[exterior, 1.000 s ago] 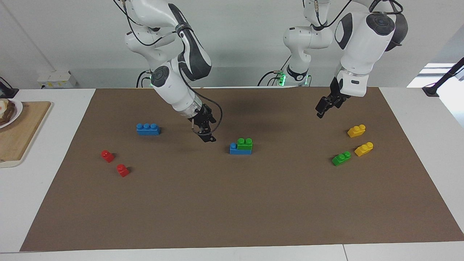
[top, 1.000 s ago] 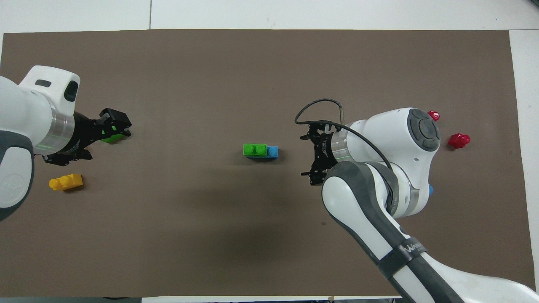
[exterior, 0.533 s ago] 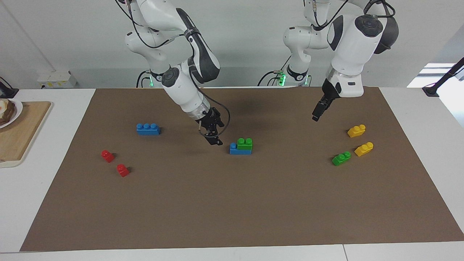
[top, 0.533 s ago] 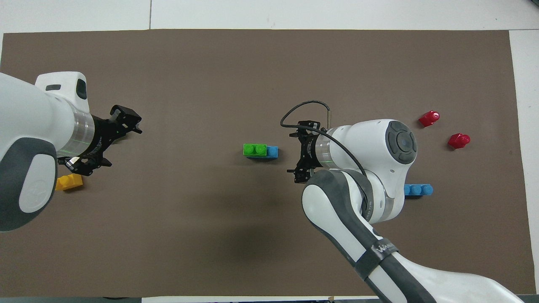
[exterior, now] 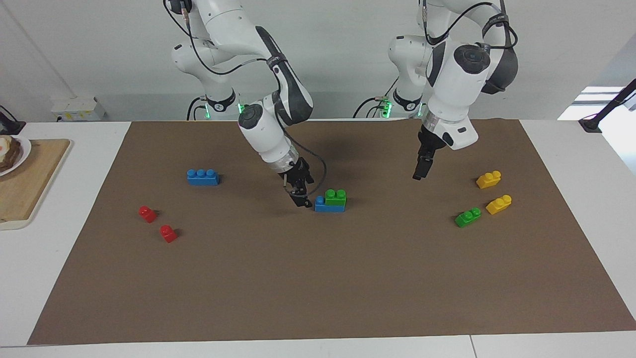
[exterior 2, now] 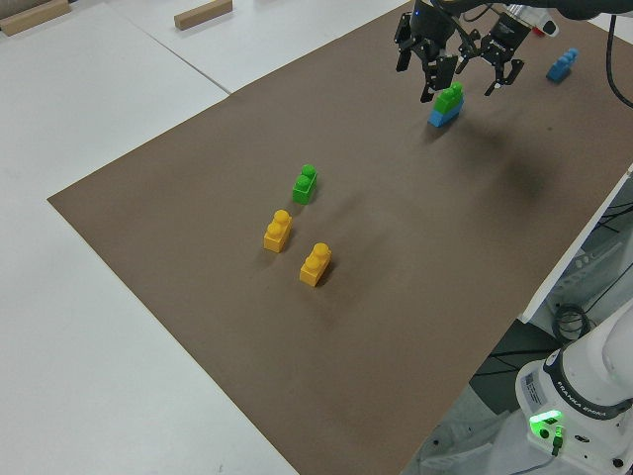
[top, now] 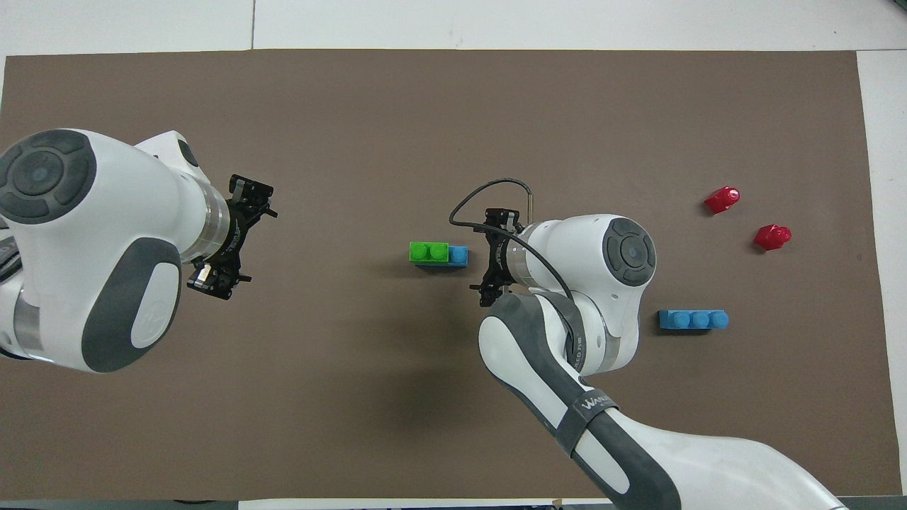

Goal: Remove green block with left arm and hold with right
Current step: 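Grasp the blue end with the right gripper while the left gripper approaches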

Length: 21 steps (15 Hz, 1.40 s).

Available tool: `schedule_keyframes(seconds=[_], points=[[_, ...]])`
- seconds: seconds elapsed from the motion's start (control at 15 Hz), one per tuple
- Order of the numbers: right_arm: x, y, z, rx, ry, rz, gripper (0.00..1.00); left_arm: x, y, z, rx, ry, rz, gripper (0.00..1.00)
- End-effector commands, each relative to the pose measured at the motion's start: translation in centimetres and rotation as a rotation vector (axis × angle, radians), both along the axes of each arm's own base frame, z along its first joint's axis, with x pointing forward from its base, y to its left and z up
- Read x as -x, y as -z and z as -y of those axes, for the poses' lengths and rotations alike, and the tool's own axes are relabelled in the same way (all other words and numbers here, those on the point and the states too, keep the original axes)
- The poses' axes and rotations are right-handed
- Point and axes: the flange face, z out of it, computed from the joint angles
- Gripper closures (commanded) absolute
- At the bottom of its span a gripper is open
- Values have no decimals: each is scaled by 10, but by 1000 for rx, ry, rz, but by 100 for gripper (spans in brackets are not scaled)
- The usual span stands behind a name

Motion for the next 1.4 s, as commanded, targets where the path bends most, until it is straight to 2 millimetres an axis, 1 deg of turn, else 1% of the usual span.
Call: schedule_keyframes(seconds=[0.0,0.07,0.13,0.2,0.33,0.47,0.6,0.67,0.73,0.8,0.87,0.93,1.0,1.2,1.27,1.33], points=[[-12,8,-5,-9,30,22,1,-3,8,12,22,-79,8,0],[-13,12,-6,-6,30,24,1,-7,12,14,25,-103,7,0],[-13,15,-6,-3,32,26,1,-7,10,23,31,-126,17,0],[-14,16,-6,-2,36,32,1,-8,17,37,35,-143,17,0],[-9,16,-17,-4,25,44,1,-9,23,56,41,-185,18,0],[-11,21,-25,-3,24,53,1,-9,23,60,47,-227,24,0],[-8,24,-31,-3,18,50,1,-2,22,80,69,-270,33,0],[-8,26,-31,-10,28,44,1,-1,22,86,75,-304,38,0],[-8,26,-31,-12,29,45,1,3,24,97,78,-320,37,0],[-8,29,-32,-9,33,54,1,4,37,113,73,-317,22,0],[-4,33,-41,-5,26,67,1,5,47,130,69,-324,10,0],[-4,37,-42,-4,29,74,1,6,55,138,68,-348,7,0],[-5,37,-43,-4,31,78,1,8,56,144,77,-365,14,0],[-6,42,-42,1,32,76,2,5,64,149,93,-442,22,0],[-6,43,-41,2,34,75,3,3,73,153,98,-456,23,0],[-6,46,-41,4,35,70,5,4,78,159,100,-463,23,0]])
